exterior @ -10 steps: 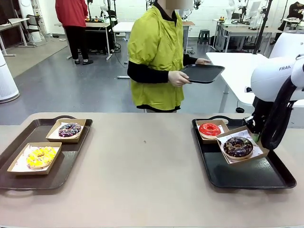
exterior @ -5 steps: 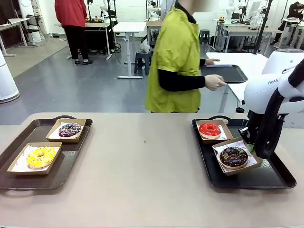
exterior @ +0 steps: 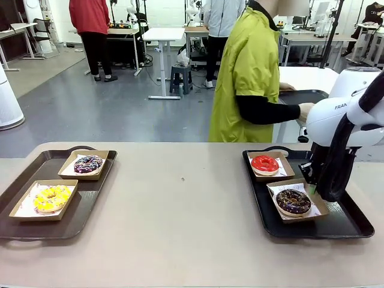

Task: Individually package the donuts and arrange them on the tray.
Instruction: Place the picked Paper togo box on the Handle tray.

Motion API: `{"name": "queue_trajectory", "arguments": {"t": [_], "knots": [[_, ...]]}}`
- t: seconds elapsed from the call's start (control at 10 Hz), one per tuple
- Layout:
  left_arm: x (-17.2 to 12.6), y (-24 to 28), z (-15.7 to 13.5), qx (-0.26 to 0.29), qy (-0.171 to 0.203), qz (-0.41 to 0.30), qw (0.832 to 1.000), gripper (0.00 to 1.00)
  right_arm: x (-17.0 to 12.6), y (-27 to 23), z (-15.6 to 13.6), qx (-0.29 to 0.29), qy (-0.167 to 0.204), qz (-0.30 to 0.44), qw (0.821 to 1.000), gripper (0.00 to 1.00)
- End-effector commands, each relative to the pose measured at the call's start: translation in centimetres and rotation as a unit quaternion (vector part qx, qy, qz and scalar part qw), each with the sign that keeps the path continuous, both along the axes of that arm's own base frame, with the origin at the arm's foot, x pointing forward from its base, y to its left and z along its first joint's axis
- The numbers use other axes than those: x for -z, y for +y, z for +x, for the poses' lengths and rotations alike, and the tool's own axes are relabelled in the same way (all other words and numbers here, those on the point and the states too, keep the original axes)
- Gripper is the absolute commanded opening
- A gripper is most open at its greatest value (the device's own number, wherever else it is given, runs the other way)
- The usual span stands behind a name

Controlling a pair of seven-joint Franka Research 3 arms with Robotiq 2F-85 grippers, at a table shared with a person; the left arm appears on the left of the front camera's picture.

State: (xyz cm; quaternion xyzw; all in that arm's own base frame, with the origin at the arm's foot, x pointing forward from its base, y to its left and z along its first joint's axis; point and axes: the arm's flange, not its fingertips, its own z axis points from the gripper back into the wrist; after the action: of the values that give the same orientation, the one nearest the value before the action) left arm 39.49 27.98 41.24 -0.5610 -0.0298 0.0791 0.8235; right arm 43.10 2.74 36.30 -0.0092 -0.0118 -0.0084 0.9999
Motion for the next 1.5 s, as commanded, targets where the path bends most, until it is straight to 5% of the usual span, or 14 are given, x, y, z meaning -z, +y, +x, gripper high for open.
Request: {"name": "queue_trajectory", "arguments": {"t": [0.0, 0.1, 0.2, 0.4, 0.7, 0.9, 1.1, 1.4], "knots": [[-0.3, 0.1, -0.2, 0.001, -0.001, -0.003, 1.000, 0.99, 0.2, -0.4, 0.5, 0.009, 0.000, 0.014, 1.000, 1.00], [-0.3, 0.1, -0.2, 0.001, -0.001, -0.003, 1.000, 0.99, 0.2, -0.4, 0.5, 0.009, 0.001, 0.015, 1.000, 1.00], [-0.3, 0.1, -0.2, 0.001, -0.001, -0.003, 1.000, 0.99, 0.3, -0.4, 0.5, 0.009, 0.002, 0.016, 1.000, 0.85], [-0.3, 0.1, -0.2, 0.001, -0.001, -0.003, 1.000, 0.99, 0.2, -0.4, 0.4, 0.007, 0.002, 0.019, 1.000, 1.00], [-0.3, 0.1, -0.2, 0.001, -0.001, -0.003, 1.000, 0.99, -0.5, -1.2, -0.1, -0.021, 0.001, 0.051, 0.998, 0.96], [-0.3, 0.1, -0.2, 0.001, -0.001, -0.003, 1.000, 0.99, -3.1, -4.1, -0.2, -0.066, -0.005, 0.172, 0.983, 0.96], [-0.3, 0.1, -0.2, 0.001, -0.001, -0.003, 1.000, 0.99, -5.7, -9.4, -1.3, -0.097, -0.047, 0.316, 0.943, 0.96], [-0.3, 0.1, -0.2, 0.001, -0.001, -0.003, 1.000, 0.99, -6.3, -20.1, -2.9, -0.031, -0.129, 0.497, 0.858, 0.96]]}}
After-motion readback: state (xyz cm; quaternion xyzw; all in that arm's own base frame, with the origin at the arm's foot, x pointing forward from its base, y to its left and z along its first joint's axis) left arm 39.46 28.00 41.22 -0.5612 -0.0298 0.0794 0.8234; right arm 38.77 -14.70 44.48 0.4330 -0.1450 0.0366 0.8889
